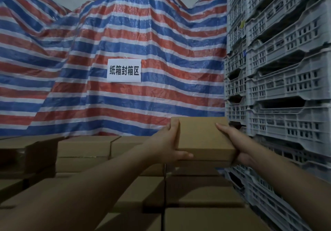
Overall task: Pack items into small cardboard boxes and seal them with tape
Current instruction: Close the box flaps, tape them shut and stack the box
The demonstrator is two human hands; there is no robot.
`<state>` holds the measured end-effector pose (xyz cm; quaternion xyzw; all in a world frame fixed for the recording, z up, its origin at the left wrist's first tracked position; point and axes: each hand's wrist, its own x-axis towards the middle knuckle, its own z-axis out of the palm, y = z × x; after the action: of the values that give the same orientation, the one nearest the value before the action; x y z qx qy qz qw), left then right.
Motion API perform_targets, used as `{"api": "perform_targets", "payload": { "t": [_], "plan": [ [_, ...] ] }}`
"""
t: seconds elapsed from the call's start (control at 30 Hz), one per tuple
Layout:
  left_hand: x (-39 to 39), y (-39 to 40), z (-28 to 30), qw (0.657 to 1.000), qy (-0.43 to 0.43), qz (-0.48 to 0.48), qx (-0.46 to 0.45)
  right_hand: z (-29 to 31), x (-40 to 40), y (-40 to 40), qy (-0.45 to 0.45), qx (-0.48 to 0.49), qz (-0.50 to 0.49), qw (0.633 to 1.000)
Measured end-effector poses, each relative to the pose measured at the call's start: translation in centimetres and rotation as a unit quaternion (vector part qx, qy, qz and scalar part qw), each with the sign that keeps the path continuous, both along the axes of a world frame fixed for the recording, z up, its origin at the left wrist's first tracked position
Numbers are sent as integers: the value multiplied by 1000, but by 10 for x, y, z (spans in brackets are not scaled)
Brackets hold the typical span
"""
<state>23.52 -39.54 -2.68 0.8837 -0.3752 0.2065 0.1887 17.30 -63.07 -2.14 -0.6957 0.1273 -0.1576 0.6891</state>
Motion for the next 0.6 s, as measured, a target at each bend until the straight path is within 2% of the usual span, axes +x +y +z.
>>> {"api": "perform_targets", "payload": {
  "t": [0.1, 0.17, 0.33, 0.47, 0.6],
  "plan": [
    [14, -7, -3, 994, -95, 38, 38, -1, 18, -6, 43, -2, -8, 999],
    [23, -10, -5, 991, -106, 51, 55, -3, 30, -10, 63, 5, -6, 998],
    [41, -10, -9, 991, -48, 76, 100, -10, 51, -20, 82, -22, 7, 996],
    [50, -13, -11, 994, -26, 73, 83, -23, 57, -23, 121, -62, 23, 990],
    [53, -15, -11, 995, -3, 67, 73, -29, 59, -23, 111, -78, 38, 990]
  ]
}}
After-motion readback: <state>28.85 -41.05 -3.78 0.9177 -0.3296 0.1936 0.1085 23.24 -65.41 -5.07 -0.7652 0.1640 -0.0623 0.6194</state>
